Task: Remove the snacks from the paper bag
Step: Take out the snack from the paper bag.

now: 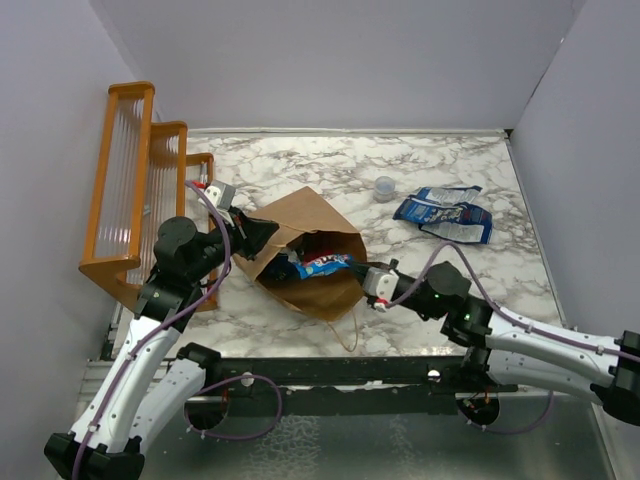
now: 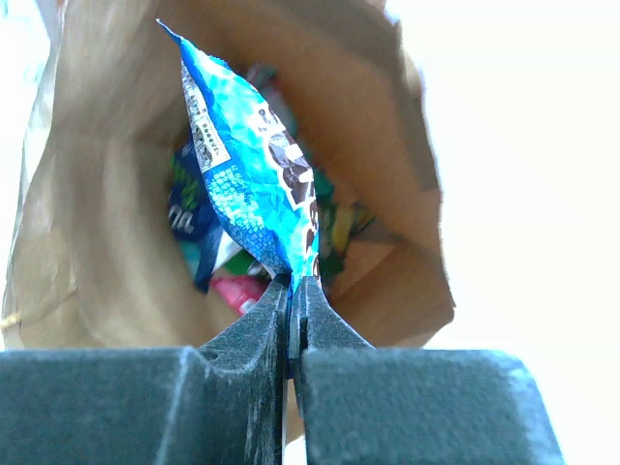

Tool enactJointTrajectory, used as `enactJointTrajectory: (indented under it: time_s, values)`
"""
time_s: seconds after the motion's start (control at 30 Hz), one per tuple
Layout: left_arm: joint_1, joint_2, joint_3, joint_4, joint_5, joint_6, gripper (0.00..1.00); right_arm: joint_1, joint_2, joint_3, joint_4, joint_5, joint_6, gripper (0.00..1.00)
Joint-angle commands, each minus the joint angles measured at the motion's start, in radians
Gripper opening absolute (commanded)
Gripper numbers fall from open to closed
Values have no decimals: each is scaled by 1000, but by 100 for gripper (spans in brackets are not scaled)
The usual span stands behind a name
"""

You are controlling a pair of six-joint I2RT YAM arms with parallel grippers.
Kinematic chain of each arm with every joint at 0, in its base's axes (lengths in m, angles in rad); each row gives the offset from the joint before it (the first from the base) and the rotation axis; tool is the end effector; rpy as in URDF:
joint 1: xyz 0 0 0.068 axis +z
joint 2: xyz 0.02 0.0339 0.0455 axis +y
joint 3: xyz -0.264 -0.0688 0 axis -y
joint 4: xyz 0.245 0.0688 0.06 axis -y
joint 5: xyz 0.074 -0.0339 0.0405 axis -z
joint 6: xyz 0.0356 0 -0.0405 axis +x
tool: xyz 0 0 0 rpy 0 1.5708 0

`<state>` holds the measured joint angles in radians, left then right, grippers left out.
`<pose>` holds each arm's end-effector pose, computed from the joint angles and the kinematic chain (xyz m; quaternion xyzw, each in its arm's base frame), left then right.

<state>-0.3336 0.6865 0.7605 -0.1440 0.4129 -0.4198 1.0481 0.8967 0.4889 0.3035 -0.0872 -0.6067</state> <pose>0.1484 -0.0666 0.3513 0.1088 0.7212 -0.3849 0.5655 0.1035 0.1859 0.2663 -0.5662 0.4809 0.1780 0.6453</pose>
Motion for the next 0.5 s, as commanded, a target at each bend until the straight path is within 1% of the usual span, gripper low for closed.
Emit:
enactJointTrajectory:
  time_s: [0.0,0.17,0.23,0.27,0.33,0.4,0.43,0.47]
  values:
    - [6,2,12,6,-43,37,0,6,-131,-29,221,10,7,1]
    - [5,5,-6,-2,-76,86,0,5,-237,-6,273,37,-40,1]
    - [6,4,-23,7,-86,100,0,6,-269,-3,327,86,-42,1]
    - [5,4,-31,13,-88,104,0,6,-272,-4,368,134,-34,1]
    - [6,2,-54,29,-87,110,0,6,-252,-6,484,301,13,1]
    - [6,3,-74,49,-73,115,0,6,-196,4,599,540,67,2]
    - [5,4,-83,61,-65,121,0,6,-158,16,638,687,79,1]
    - [6,4,-90,68,-58,124,0,5,-116,30,666,798,78,2]
